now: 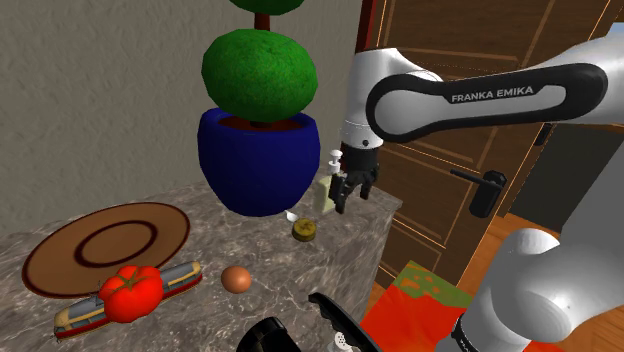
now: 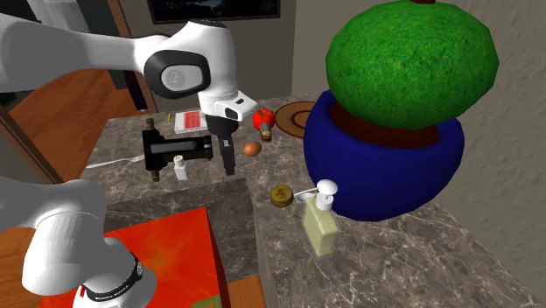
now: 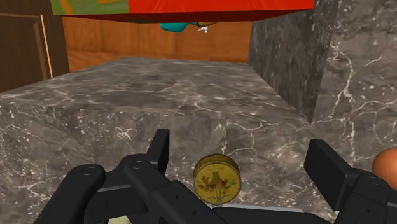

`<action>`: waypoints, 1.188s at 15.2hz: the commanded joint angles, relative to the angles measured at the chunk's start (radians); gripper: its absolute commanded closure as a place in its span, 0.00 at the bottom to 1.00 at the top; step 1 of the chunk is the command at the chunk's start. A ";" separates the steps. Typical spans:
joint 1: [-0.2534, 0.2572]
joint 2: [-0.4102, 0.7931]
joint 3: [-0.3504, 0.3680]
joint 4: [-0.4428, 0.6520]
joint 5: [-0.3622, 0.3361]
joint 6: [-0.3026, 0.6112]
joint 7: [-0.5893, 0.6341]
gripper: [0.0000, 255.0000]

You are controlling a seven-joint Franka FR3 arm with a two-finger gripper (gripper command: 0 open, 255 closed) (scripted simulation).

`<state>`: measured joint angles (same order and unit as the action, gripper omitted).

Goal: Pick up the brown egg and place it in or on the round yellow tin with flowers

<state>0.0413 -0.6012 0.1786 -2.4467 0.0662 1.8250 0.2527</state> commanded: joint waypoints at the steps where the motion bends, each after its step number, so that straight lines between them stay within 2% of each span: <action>1: 0.006 0.063 0.038 0.019 0.012 0.044 0.050 0.00; 6: 0.019 0.212 0.133 0.080 0.022 0.130 0.184 0.00; 10: 0.025 0.349 0.204 0.153 0.000 0.188 0.299 0.00; 18: 0.060 0.663 0.300 0.364 -0.131 0.255 0.551 0.00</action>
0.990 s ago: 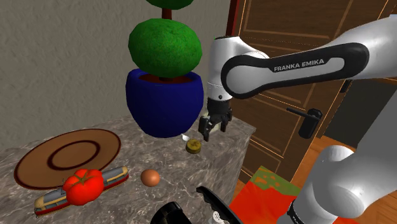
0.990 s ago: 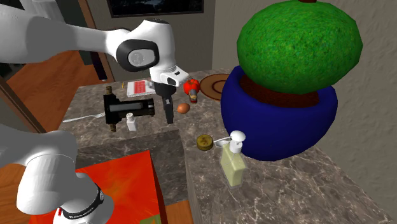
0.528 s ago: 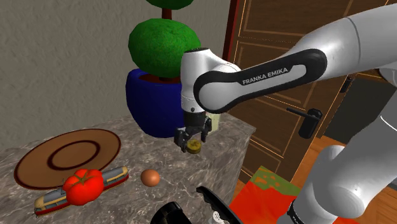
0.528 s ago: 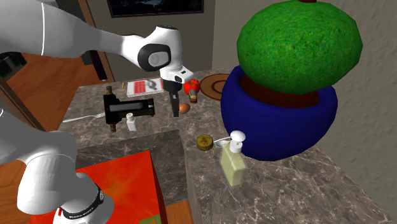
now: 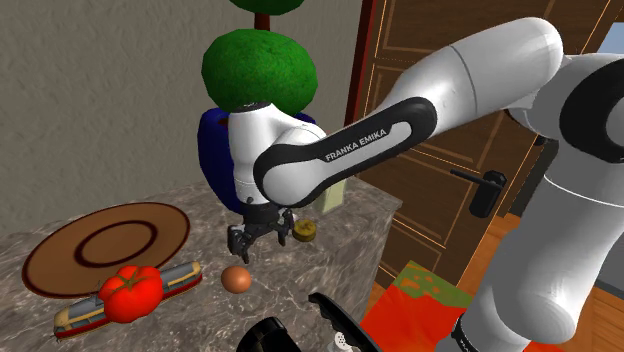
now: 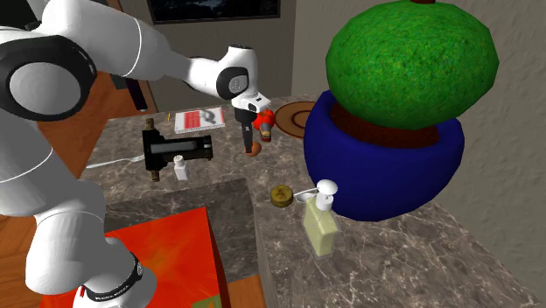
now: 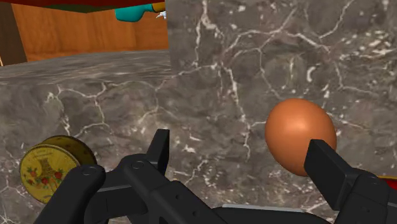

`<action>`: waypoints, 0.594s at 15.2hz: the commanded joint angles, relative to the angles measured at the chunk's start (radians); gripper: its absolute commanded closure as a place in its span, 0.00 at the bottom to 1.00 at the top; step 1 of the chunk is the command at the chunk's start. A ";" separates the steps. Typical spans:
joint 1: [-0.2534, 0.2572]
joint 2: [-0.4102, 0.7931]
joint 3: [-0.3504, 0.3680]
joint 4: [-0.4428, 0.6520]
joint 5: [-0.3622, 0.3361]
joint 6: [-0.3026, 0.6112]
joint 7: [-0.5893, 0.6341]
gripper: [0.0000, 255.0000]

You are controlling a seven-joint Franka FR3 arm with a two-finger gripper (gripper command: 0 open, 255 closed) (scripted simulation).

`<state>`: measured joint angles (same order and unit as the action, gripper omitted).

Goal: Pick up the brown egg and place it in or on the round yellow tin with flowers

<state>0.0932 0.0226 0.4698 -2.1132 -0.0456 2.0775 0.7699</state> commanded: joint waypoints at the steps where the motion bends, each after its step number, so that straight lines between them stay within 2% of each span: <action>1: 0.018 0.081 0.014 0.064 -0.042 0.004 0.066 0.00; 5: 0.072 0.247 0.016 0.208 -0.127 -0.003 0.178 0.00; 9: 0.077 0.269 0.008 0.181 -0.142 0.045 0.188 0.00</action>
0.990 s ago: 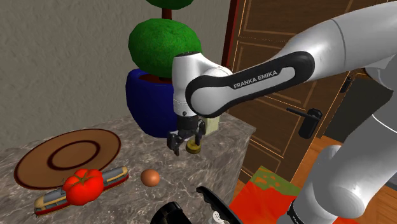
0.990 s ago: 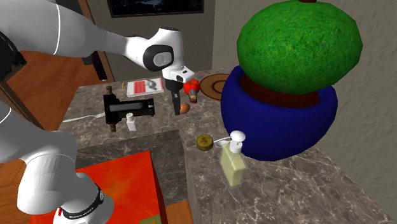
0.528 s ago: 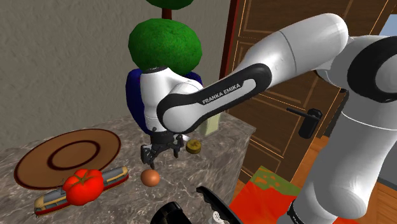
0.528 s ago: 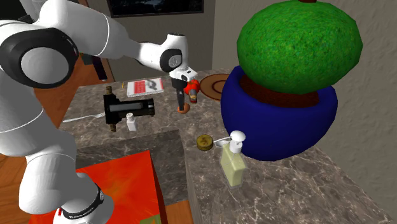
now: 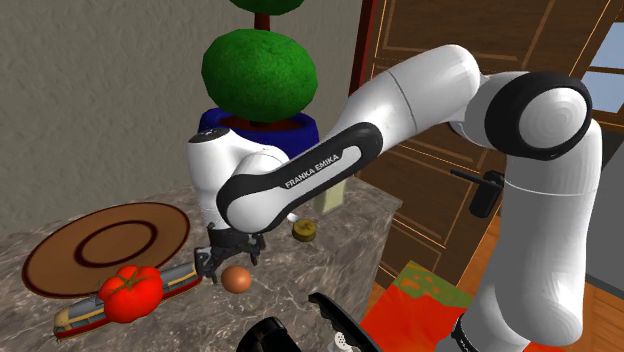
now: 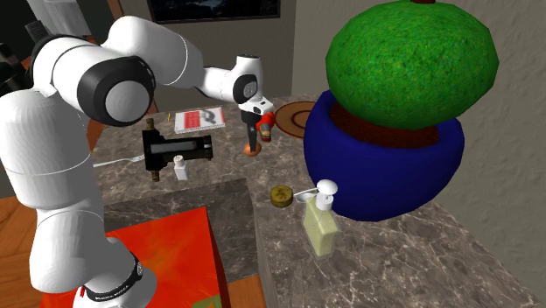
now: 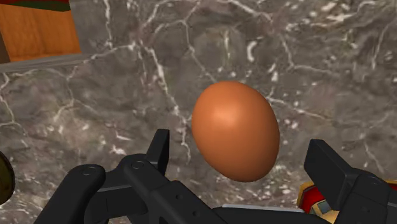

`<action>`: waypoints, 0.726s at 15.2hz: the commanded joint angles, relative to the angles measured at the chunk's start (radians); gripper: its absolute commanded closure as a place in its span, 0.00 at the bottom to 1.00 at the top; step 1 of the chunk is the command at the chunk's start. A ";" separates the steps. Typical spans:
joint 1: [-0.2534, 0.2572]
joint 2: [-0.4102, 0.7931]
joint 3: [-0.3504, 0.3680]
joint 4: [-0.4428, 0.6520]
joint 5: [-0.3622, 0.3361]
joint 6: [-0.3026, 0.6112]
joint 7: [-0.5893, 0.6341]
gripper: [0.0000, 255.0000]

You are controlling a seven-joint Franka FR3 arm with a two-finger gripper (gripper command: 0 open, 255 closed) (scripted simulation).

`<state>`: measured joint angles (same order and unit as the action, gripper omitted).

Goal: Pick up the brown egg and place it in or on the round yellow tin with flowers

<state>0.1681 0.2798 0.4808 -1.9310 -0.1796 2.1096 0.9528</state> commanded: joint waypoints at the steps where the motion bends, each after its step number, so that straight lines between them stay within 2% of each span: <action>1: 0.003 0.018 -0.004 -0.008 -0.012 0.024 0.008 0.00; 4: 0.006 0.035 -0.009 -0.023 -0.023 0.054 0.015 0.00; 11: 0.006 0.035 -0.009 -0.023 -0.023 0.054 0.015 0.00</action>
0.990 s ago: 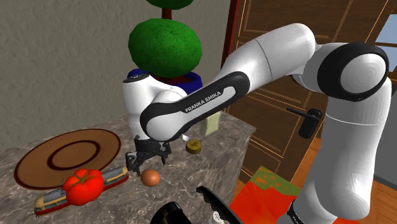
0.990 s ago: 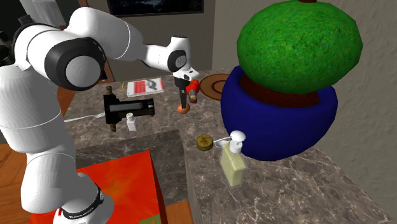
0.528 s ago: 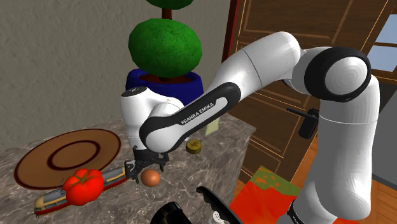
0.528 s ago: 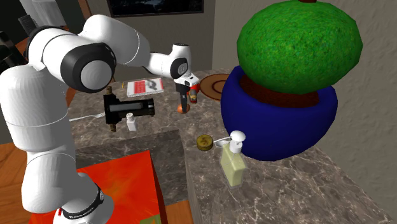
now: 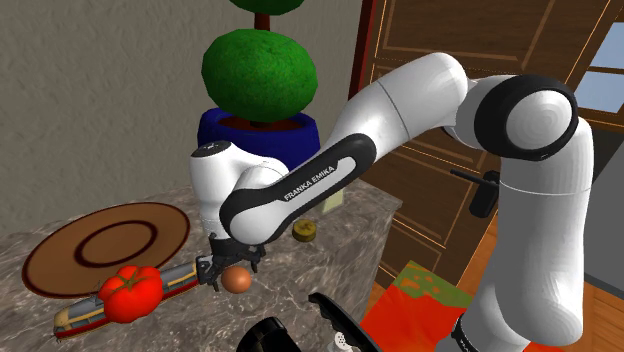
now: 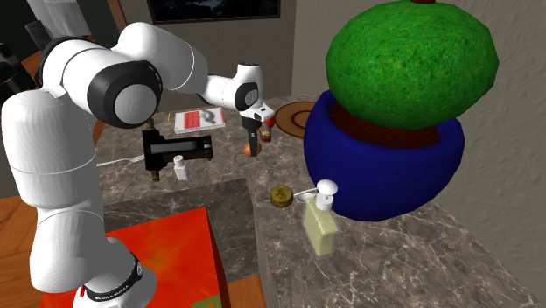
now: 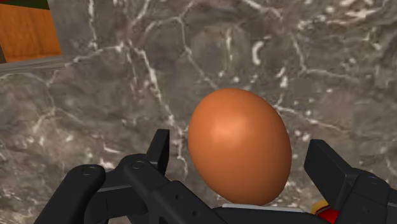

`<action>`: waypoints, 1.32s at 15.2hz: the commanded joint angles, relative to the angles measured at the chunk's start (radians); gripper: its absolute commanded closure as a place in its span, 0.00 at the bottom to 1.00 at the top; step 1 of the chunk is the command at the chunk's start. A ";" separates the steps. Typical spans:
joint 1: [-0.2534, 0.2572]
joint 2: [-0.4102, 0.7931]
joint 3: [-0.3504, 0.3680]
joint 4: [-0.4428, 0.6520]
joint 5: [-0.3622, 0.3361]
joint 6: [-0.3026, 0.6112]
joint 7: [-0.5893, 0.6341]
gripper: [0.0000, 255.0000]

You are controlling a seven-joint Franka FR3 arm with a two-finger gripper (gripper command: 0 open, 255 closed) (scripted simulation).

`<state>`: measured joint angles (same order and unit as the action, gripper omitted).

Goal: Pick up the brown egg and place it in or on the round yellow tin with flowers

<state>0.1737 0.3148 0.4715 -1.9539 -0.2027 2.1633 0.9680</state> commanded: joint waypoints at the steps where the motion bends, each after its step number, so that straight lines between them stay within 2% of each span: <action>1: 0.000 0.000 0.000 0.000 0.000 0.000 0.000 0.00; 2: 0.000 0.000 0.000 0.000 0.000 0.000 0.000 1.00; 11: 0.000 0.000 0.000 0.000 0.000 0.000 0.000 1.00; 20: -0.011 -0.063 0.015 0.047 0.040 -0.101 -0.028 1.00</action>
<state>0.1645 0.2623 0.4842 -1.9077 -0.1679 2.0720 0.9431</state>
